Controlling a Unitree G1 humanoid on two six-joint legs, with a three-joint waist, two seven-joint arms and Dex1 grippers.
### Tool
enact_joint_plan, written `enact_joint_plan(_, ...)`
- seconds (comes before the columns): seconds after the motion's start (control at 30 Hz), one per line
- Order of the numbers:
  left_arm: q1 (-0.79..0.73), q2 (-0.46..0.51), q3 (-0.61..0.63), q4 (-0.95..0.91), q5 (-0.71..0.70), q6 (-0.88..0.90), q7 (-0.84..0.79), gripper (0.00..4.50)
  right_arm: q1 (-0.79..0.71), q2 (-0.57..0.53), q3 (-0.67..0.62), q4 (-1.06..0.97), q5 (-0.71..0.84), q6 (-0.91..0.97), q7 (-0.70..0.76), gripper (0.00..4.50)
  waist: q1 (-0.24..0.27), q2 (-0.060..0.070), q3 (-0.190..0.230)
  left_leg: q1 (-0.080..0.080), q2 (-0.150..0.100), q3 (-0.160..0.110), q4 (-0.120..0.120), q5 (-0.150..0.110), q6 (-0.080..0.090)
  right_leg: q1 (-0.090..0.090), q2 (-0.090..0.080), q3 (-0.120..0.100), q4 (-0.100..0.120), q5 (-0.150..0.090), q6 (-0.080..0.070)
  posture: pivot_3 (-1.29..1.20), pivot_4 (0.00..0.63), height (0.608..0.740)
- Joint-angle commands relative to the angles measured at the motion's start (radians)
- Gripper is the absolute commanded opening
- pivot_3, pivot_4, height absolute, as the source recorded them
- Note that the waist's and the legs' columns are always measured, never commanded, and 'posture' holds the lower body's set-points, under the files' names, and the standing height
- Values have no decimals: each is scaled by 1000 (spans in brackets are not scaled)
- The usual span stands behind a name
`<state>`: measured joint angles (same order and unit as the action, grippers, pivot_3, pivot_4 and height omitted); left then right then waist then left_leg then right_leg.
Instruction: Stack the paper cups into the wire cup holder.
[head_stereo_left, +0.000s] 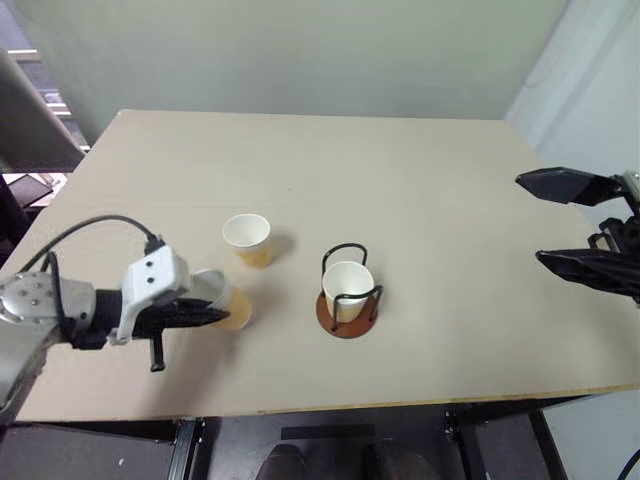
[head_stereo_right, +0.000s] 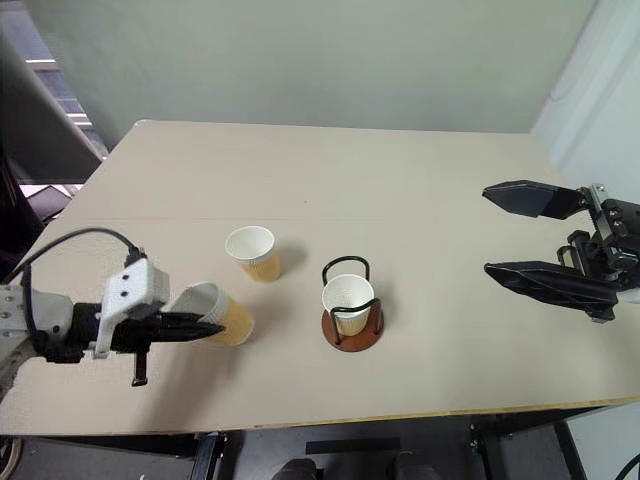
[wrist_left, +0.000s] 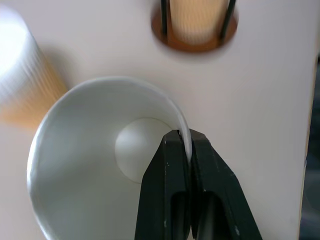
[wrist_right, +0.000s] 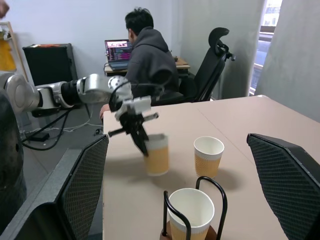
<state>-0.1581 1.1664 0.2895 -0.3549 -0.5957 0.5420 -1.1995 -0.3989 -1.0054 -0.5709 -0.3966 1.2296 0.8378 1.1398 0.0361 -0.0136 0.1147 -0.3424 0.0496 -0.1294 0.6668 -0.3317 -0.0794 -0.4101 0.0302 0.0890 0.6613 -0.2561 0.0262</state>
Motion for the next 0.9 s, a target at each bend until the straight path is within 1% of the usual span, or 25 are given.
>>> enact_joint_plan(0.03,-255,-13,-57,-24,-85,-14,-46,49,-23,-22,0,-5,-3,-26,-4,4500,4,0,0,0,0,0,1,0,0,0,0,0,0,0,0,0,150,740)
enact_joint_plan(0.13,-502,-92,-193,27,-61,-46,-101,49,-26,-24,9,-4,-11,-34,-5,4500,8,0,0,0,-2,0,1,0,0,1,-2,0,0,0,0,0,150,740)
enact_joint_plan(0.2,-628,-163,-274,72,-33,-77,-148,49,-29,-25,17,-5,-17,-40,-8,4500,6,0,0,0,-2,0,2,0,0,1,-2,0,0,1,1,0,150,740)
enact_joint_plan(0.27,-738,-247,-357,110,-10,-110,-207,49,-26,-29,16,-10,-21,-43,-12,4500,5,0,0,-1,-2,0,3,0,0,1,-2,0,0,1,3,0,150,740)
enact_joint_plan(0.33,-807,-314,-426,152,19,-148,-271,49,-18,-33,9,-17,-19,-44,-17,4500,6,0,0,-5,-1,-1,6,0,0,-1,-2,0,-1,2,6,0,150,740)
enact_joint_plan(0.5,-867,-383,-545,241,133,-267,-395,49,12,-49,-30,-41,-6,-34,-42,4500,2,0,0,-7,-2,1,8,-1,1,-1,-2,1,-7,4,15,0,150,740)
enact_joint_plan(0.73,-900,-376,-630,351,216,-421,-415,49,69,-65,-85,-74,12,-24,-72,4500,6,0,0,-8,-2,-1,10,-1,2,2,-3,2,-12,6,19,0,150,740)
enact_joint_plan(0.9,-906,-362,-672,368,208,-470,-415,49,86,-68,-94,-87,18,-27,-86,4500,7,0,0,-9,-2,-2,12,-2,4,3,-3,2,-15,8,22,0,150,740)
